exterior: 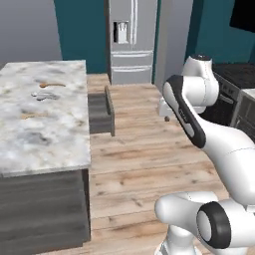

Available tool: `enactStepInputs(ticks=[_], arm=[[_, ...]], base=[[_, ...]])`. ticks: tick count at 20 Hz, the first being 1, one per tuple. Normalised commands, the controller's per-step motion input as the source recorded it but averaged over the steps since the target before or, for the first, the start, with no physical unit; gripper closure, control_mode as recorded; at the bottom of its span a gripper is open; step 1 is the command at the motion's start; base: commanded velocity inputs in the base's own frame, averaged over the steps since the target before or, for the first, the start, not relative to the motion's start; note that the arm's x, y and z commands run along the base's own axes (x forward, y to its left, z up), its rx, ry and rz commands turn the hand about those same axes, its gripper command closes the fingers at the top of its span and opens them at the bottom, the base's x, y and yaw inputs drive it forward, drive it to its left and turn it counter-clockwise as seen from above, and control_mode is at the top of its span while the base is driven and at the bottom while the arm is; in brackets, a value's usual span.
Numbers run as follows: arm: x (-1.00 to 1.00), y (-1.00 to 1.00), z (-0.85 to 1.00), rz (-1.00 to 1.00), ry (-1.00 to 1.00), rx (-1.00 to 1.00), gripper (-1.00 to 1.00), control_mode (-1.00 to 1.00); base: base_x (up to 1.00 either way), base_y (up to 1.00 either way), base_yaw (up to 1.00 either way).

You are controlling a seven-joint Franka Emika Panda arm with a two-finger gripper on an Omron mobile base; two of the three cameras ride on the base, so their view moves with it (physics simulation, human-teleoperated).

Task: Organize the utensils by type. Pick up the wooden spoons from the counter and place them in the open cabinet. Then pick up the metallic utensils from the counter and place them in the open drawer.

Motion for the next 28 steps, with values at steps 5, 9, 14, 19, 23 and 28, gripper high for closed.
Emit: enactStepInputs(ticks=[5, 9, 14, 19, 23, 28], arm=[[0.0, 0.0, 0.0, 0.0, 0.0, 0.0, -1.0, 1.0], [0.0, 0.0, 0.0, 0.0, 0.0, 0.0, -1.0, 1.0], [0.0, 0.0, 0.0, 0.0, 0.0, 0.0, -1.0, 1.0], [0.0, 0.0, 0.0, 0.0, 0.0, 0.0, -1.0, 1.0], [0.0, 0.0, 0.0, 0.0, 0.0, 0.0, -1.0, 1.0], [0.0, 0.0, 0.0, 0.0, 0.0, 0.0, -1.0, 1.0]], base=[[0.37, -0.52, 0.54], [0.51, -0.49, 0.49], [0.6, -0.47, 0.43], [0.44, -0.51, 0.47], [0.17, -0.74, 0.34], [0.02, -0.7, 0.48]])
